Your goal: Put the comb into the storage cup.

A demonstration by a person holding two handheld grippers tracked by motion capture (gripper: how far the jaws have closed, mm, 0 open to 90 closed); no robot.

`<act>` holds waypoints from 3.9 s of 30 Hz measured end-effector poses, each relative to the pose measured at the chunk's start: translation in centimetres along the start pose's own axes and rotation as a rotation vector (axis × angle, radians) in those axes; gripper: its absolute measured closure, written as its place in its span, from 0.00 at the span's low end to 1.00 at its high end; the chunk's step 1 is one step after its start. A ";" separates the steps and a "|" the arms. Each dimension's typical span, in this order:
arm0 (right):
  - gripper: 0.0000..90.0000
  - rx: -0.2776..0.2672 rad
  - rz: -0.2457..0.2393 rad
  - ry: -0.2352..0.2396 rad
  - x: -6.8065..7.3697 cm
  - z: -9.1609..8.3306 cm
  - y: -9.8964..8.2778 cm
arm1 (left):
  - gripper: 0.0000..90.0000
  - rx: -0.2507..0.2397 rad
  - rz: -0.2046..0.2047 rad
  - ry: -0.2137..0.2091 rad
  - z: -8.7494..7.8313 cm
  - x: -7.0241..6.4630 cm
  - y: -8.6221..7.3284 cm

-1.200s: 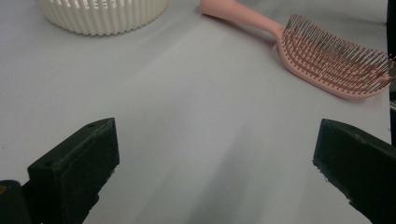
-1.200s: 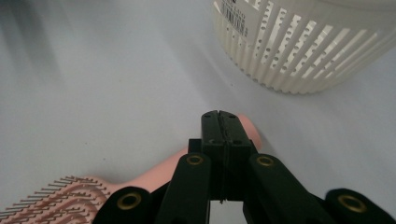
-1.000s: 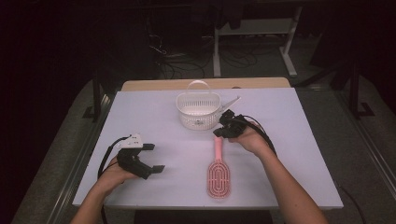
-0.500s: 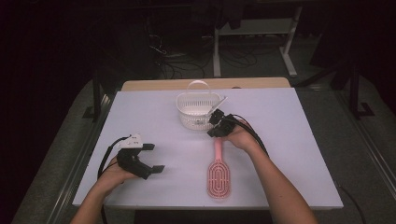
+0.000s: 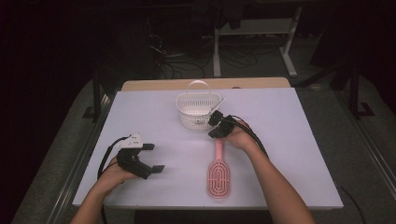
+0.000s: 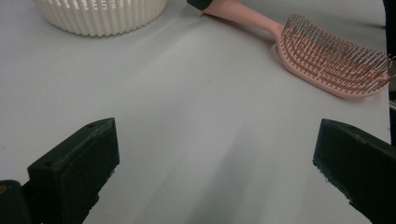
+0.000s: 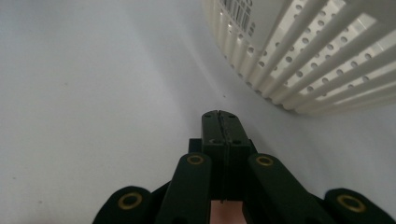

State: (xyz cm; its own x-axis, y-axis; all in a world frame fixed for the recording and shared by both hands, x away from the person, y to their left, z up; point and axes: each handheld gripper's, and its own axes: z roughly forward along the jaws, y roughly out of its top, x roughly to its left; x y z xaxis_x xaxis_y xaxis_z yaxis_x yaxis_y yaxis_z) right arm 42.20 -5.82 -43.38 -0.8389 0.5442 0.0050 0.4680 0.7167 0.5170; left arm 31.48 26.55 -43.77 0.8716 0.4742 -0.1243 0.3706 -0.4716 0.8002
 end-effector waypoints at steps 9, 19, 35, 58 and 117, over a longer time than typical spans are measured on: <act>0.99 0.008 0.022 -0.024 -0.6 -0.2 -0.9 | 0.00 -0.004 -0.004 -0.001 0.0 0.0 0.0; 0.99 0.011 0.042 -0.045 -1.4 -1.0 -2.1 | 0.00 -0.001 -0.001 -0.004 0.0 -0.1 0.0; 0.99 0.009 0.095 -0.064 -2.6 -2.5 -4.6 | 0.00 0.003 0.000 -0.005 0.1 0.0 0.0; 0.99 -0.004 0.149 -0.089 -3.2 -5.2 -9.5 | 0.00 0.009 0.004 -0.004 0.2 -0.1 0.0; 0.99 -0.025 0.182 -0.028 2.7 -9.2 -18.6 | 0.00 0.011 0.006 -0.003 0.3 -0.4 0.0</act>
State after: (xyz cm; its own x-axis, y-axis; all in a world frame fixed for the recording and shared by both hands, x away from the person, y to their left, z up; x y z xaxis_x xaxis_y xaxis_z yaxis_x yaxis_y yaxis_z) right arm 28.70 -21.70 -45.08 -0.7328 0.6761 0.0768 0.6041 0.5944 0.5308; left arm 31.24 26.11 -43.92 0.8745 0.4696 -0.1213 0.3691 -0.4820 0.7946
